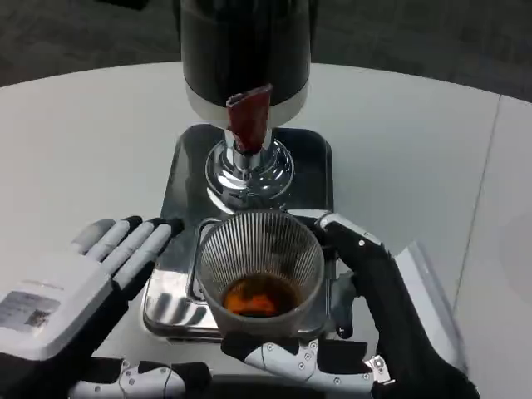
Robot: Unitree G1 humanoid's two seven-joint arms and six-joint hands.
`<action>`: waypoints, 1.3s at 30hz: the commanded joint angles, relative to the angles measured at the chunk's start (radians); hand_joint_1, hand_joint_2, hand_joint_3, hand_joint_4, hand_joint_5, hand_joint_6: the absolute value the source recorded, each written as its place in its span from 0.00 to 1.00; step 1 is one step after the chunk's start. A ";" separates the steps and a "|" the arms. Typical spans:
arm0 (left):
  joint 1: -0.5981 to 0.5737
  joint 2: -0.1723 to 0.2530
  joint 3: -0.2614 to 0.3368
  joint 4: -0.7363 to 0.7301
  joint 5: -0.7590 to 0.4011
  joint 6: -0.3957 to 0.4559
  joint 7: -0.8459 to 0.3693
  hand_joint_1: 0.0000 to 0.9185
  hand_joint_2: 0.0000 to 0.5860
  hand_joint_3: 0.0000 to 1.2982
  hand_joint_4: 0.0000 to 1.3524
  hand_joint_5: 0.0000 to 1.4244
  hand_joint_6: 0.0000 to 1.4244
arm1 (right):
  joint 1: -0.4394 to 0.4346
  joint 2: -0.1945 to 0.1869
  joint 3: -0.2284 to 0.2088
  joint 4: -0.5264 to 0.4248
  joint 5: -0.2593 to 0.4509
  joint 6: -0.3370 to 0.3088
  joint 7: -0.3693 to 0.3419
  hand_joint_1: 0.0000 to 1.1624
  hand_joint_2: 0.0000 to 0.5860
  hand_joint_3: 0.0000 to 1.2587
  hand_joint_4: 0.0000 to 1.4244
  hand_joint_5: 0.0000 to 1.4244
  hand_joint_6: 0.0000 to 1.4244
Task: Grasp the cup under the faucet to collect the drink, then remove the cup.
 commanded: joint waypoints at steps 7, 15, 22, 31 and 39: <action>-0.003 -0.053 -0.028 -0.015 0.094 -0.019 0.175 0.00 0.13 0.00 0.00 0.00 0.00 | 0.040 0.020 0.003 -0.073 0.028 -0.001 0.020 0.97 0.22 0.60 0.63 0.68 0.92; 0.025 -0.030 -0.027 -0.019 0.101 -0.046 0.191 0.00 0.14 0.00 0.00 0.00 0.00 | 0.053 0.025 0.000 -0.119 0.044 0.021 0.055 0.97 0.22 0.60 0.64 0.69 0.92; 0.040 -0.017 -0.030 -0.020 0.085 -0.051 0.177 0.00 0.14 0.00 0.00 0.00 0.00 | 0.043 0.028 -0.003 -0.147 0.050 0.036 0.070 0.97 0.22 0.60 0.64 0.69 0.92; 0.051 -0.014 -0.035 -0.032 0.085 -0.044 0.156 0.00 0.14 0.00 0.00 0.00 0.00 | 0.035 0.034 0.003 -0.162 0.051 0.048 0.076 0.97 0.22 0.60 0.64 0.69 0.92; 0.060 -0.013 -0.022 -0.057 0.063 -0.039 0.149 0.00 0.14 0.00 0.00 0.00 0.00 | 0.032 0.046 0.028 -0.202 0.050 0.057 0.095 0.97 0.22 0.61 0.64 0.69 0.92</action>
